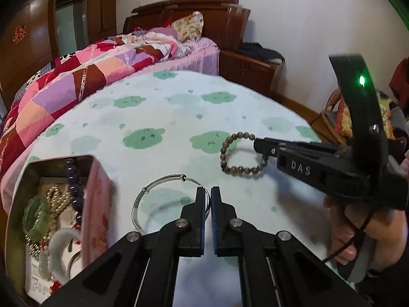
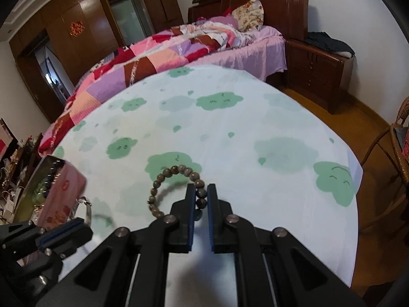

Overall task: Organize jewelry
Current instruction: 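Grasp the grey bead bracelet with the right tool while the left tool grasps the silver bangle, then carry the grey bead bracelet with the right tool while the left tool carries the silver bangle to the box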

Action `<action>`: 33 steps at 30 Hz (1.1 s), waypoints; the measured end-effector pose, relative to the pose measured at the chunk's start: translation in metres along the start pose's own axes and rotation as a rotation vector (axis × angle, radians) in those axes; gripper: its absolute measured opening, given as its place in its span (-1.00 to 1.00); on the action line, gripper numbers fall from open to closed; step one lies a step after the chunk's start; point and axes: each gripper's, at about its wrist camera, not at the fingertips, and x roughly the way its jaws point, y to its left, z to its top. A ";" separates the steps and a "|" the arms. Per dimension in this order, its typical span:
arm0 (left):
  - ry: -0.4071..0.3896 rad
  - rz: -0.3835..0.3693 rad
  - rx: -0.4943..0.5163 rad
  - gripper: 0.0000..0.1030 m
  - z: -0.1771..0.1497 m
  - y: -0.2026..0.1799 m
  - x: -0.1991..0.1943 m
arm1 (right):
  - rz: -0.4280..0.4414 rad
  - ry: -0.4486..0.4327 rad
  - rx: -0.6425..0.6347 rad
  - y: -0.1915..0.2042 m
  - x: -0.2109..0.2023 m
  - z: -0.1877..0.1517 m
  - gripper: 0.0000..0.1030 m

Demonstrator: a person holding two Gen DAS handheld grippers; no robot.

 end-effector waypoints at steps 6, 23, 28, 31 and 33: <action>-0.054 -0.012 0.014 -0.95 0.000 -0.007 -0.026 | 0.032 -0.041 -0.025 0.015 -0.023 -0.003 -0.81; -0.167 0.015 -0.029 -0.95 0.007 0.011 -0.081 | 0.097 -0.177 -0.138 0.067 -0.085 0.013 -0.81; -0.187 0.032 -0.069 -0.95 0.005 0.030 -0.091 | 0.117 -0.190 -0.180 0.087 -0.090 0.016 -0.81; -0.196 0.043 -0.095 -0.94 0.003 0.041 -0.096 | 0.127 -0.188 -0.203 0.099 -0.088 0.016 -0.81; -0.200 0.054 -0.113 -0.94 0.000 0.050 -0.099 | 0.135 -0.183 -0.221 0.108 -0.085 0.015 -0.81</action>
